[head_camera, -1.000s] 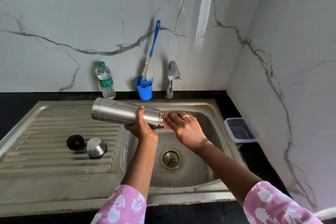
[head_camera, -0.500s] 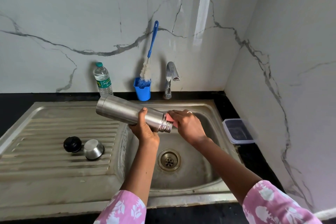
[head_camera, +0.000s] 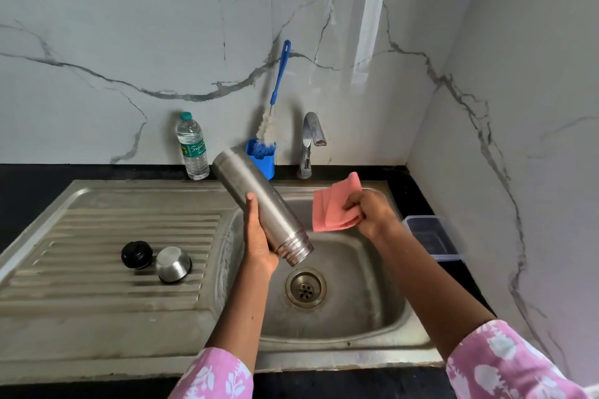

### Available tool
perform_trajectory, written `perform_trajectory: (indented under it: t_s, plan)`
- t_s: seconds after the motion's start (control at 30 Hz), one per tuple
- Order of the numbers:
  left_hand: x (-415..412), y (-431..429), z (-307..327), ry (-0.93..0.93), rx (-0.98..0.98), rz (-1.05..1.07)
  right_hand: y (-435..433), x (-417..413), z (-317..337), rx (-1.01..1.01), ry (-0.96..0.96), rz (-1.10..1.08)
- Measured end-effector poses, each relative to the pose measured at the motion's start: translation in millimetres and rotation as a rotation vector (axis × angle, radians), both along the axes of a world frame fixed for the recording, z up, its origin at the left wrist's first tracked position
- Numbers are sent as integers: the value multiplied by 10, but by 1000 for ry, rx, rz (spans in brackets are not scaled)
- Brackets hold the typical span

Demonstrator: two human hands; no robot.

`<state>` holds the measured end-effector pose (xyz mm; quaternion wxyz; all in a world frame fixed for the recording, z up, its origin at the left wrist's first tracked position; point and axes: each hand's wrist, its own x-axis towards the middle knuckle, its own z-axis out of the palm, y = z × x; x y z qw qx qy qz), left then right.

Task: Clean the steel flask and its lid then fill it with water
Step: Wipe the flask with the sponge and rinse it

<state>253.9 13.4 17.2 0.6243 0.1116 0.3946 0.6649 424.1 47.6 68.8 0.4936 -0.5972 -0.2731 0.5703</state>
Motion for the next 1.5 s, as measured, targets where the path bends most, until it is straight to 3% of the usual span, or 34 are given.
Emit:
perform_trajectory:
  t_s: [0.07, 0.13, 0.2, 0.3, 0.37, 0.53, 0.7, 0.8, 0.97, 1.5]
  plan:
    - [-17, -27, -11, -5, 27, -87, 12, -27, 51, 53, 73, 1]
    - [-5, -59, 7, -33, 43, -185, 46, -112, 109, 172, 12, 3]
    - [29, -100, 34, -53, 47, -266, 82, -210, 170, 313, -218, 40]
    - [55, -142, -22, -38, 18, -305, 140, -379, 269, 571, -747, 112]
    - [58, -144, -40, -12, -16, -319, 182, -505, 366, 720, -954, 158]
    - [121, -130, 8, 112, -41, -345, 272, -863, 378, 720, -1363, 436]
    - [28, -121, -65, 105, -39, -327, 227, -802, 450, 597, -1021, 660]
    - [21, -96, -17, 72, -3, -362, 231, -719, 491, 631, -865, 632]
    - [90, -97, 72, 0, 38, -427, 367, -737, 455, 506, -538, 544]
    - [117, -39, 47, 76, 22, -362, 169, -835, 321, 590, -725, 536]
